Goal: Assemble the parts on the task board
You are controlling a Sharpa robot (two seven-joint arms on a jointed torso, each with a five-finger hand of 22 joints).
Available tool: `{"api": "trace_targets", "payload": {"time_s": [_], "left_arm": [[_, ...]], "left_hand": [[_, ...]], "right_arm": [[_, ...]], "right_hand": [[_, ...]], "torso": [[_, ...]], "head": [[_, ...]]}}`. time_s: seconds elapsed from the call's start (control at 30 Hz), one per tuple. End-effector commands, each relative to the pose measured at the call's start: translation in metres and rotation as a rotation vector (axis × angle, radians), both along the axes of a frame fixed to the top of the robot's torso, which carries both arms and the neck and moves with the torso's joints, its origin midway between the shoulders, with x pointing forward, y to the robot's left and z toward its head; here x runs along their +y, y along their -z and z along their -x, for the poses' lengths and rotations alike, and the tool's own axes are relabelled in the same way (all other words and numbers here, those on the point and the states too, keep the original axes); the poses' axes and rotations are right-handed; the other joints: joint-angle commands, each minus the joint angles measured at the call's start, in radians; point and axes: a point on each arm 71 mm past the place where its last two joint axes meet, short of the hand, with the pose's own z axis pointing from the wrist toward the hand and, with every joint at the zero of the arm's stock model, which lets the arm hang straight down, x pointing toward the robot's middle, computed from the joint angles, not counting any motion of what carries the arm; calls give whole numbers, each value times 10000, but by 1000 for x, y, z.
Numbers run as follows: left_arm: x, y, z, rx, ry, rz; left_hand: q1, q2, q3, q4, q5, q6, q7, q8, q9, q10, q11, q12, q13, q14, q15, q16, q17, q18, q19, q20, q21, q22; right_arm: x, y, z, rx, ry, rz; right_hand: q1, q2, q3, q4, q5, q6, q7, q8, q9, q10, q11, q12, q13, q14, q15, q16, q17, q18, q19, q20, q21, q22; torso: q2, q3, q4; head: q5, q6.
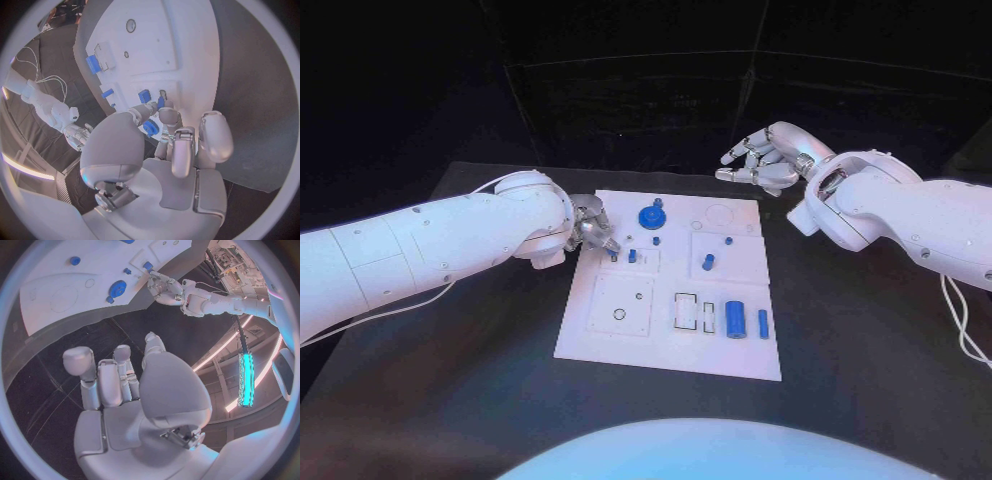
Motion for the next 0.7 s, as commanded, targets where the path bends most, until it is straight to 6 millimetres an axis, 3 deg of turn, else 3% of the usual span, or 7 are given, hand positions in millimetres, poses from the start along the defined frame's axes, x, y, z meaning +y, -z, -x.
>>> {"api": "trace_targets", "payload": {"time_s": [0.03,0.7], "left_arm": [[-1,1,1,88,252,-430],[0,8,2,368,441,-688]], "left_hand": [[38,106,1163,-1230,53,-9,-64,20,9,50,-2,56,9,1024,-72,0,2494,-1,24,-42,-23,13],[-35,79,1101,-1233,36,27,-87,53,12,120,-15,102,55,1031,-74,15,2524,-3,21,-42,-27,20]], "right_arm": [[0,-2,0,-120,-13,-92],[0,-2,0,-116,-20,-95]], "right_hand": [[17,52,-53,-32,57,-15,-45,39,-12,-62,11,-64,-15,235,-90,-37,3,97,-43,-22,-39,-3],[14,50,-60,-31,55,-20,-44,38,-13,-54,12,-63,-17,237,-90,-36,7,97,-42,-23,-44,-8]], "torso": [[1,-4,10],[2,-2,6]], "head": [[10,-5],[28,-47]]}}
